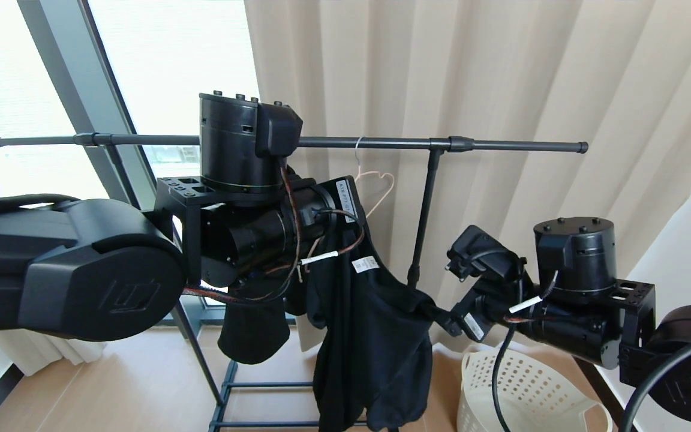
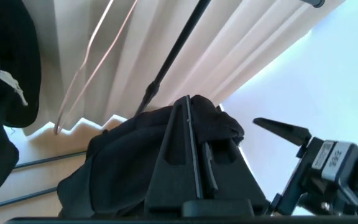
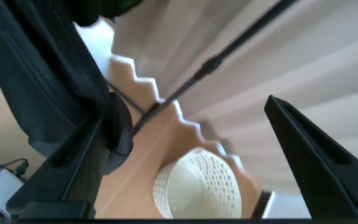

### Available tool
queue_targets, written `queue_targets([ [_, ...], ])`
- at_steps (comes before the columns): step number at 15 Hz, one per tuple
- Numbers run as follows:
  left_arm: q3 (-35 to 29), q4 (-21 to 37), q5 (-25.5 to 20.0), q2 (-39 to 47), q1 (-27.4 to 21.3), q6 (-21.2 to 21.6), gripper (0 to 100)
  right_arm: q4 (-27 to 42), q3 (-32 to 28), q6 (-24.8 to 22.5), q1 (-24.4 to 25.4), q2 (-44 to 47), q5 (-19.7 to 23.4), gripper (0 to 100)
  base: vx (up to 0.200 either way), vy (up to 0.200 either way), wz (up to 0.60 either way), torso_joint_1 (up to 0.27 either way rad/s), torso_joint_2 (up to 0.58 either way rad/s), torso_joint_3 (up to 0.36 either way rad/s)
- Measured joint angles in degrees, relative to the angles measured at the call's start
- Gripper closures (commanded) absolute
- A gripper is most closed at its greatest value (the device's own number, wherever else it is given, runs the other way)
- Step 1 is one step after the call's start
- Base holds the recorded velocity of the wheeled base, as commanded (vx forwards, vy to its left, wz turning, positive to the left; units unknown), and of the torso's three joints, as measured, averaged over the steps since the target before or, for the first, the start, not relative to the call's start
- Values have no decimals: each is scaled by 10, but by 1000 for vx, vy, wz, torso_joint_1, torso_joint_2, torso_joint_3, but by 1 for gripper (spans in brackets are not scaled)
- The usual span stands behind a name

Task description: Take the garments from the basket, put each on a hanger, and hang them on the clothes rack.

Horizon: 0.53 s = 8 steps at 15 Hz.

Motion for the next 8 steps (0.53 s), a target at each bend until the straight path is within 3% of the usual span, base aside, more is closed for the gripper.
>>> queue_targets([
  [3, -1, -6, 15, 0, 0, 0, 100, -101, 48, -10, -2, 15, 72, 0, 0, 0, 0, 0, 0, 0],
  [5, -3, -11, 26, 2, 3, 0, 100, -117, 64, -18, -9, 18, 94, 0, 0, 0, 0, 0, 0, 0],
  [8, -15, -16, 69, 16, 17, 0, 100, -146, 77, -31, -58, 14, 196, 0, 0, 0, 0, 0, 0, 0],
])
